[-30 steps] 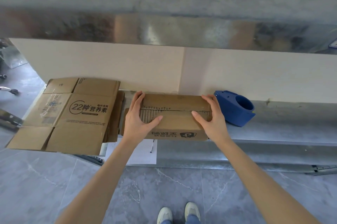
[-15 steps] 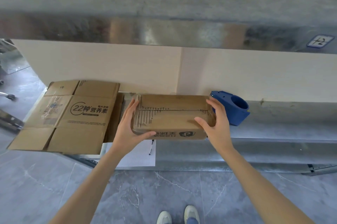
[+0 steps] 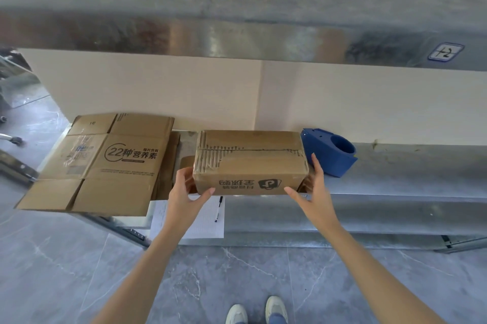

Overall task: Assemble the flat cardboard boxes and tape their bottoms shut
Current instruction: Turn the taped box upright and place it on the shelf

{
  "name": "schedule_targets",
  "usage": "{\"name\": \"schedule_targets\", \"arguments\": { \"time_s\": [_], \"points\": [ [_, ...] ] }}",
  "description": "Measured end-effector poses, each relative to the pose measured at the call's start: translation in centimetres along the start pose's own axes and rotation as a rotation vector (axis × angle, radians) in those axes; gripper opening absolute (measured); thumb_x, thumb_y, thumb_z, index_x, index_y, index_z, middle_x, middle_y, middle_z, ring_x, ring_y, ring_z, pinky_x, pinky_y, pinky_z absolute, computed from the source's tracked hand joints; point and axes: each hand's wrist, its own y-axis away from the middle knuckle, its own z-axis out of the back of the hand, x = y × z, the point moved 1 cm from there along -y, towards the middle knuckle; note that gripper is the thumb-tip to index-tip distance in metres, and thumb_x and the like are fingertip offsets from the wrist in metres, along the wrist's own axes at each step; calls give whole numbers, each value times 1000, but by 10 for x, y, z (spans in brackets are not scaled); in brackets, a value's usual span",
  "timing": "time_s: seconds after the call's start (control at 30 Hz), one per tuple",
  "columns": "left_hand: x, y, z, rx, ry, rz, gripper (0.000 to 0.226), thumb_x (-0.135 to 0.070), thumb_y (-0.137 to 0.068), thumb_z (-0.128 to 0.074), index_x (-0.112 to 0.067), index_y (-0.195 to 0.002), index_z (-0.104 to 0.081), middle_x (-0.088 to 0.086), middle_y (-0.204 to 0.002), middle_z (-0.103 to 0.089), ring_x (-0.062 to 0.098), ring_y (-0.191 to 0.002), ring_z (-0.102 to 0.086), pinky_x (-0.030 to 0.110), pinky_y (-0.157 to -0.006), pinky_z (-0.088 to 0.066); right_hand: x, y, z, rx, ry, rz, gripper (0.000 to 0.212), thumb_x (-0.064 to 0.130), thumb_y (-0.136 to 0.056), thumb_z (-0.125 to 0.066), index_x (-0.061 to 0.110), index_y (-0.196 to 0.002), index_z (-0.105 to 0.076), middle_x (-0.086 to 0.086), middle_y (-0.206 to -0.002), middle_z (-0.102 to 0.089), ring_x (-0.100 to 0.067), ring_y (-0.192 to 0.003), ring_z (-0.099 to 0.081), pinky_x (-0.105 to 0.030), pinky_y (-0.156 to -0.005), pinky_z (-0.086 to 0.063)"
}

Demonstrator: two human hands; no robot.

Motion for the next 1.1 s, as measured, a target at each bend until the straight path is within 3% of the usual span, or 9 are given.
{"name": "schedule_targets", "arguments": {
  "time_s": [0.1,0.27,0.37,0.5,0.6,0.7,0.83,0.97,1.1],
  "points": [
    [-4,3,0,-6,-21,-3,61,-23,-78,-83,-37,-118,-40,-14,-114,-63,2,-100,-64,26,-86,-56,-5,4,-4,15,84,-48,76,25,-88,-74,29,-146,-25,10,-140,-52,-12,-127,-53,-31,-105,-45],
    [-20,5,8,-54,2,-44,49,-26,-81,-81,-51,-106,-47,-17,-109,-66,-1,-97,-66,22,-84,-54,13,6,-7,-83,32,-13,54,22,-92,-68,18,-132,-32,3,-131,-55,-13,-120,-58,-40,-101,-51],
    [-33,5,17,-40,43,-54,52,-26,-80,-81,-47,-115,-49,-16,-116,-64,0,-105,-64,22,-90,-52,28,5,-2,-84,-2,-3,57,32,-90,-67,20,-134,-32,5,-129,-57,-4,-118,-58,-36,-100,-52],
    [-53,8,26,8,95,-101,62,-14,-79,-82,-46,-122,-50,-15,-123,-62,3,-112,-62,28,-99,-50,47,3,9,-93,33,49,70,43,-82,-73,42,-138,-31,28,-127,-49,14,-118,-48,-14,-97,-42],
    [-67,11,33,-13,79,-112,63,-22,-75,-86,-40,-126,-53,-23,-122,-60,-14,-110,-55,29,-100,-47,55,1,20,-94,65,52,87,40,-75,-84,44,-144,-31,21,-135,-49,1,-123,-46,-23,-98,-40],
    [-74,12,35,-52,124,-106,60,-18,-74,-87,-31,-124,-55,-19,-121,-63,-7,-114,-56,37,-100,-50,61,0,26,-116,71,37,95,34,-71,-88,43,-146,-31,20,-133,-48,-3,-120,-47,-27,-97,-42],
    [-79,14,30,-125,86,-123,59,-11,-73,-86,-31,-117,-53,-21,-114,-62,-18,-106,-53,16,-92,-48,64,0,26,-134,95,42,97,19,-70,-90,38,-146,-32,16,-132,-49,-8,-120,-48,-31,-100,-43],
    [-76,18,24,-182,9,-174,60,-5,-72,-85,-29,-116,-53,-25,-109,-60,-21,-102,-53,0,-79,-43,67,0,27,-163,175,80,87,5,-73,-85,28,-142,-38,6,-124,-60,-15,-109,-57,-33,-92,-48],
    [-75,20,18,-193,-65,-233,67,-2,-71,-84,-24,-126,-54,-15,-116,-60,-4,-108,-54,13,-92,-43,71,1,32,-214,243,110,71,8,-76,-83,21,-134,-42,13,-111,-56,-14,-99,-57,-30,-83,-46]
  ]
}}
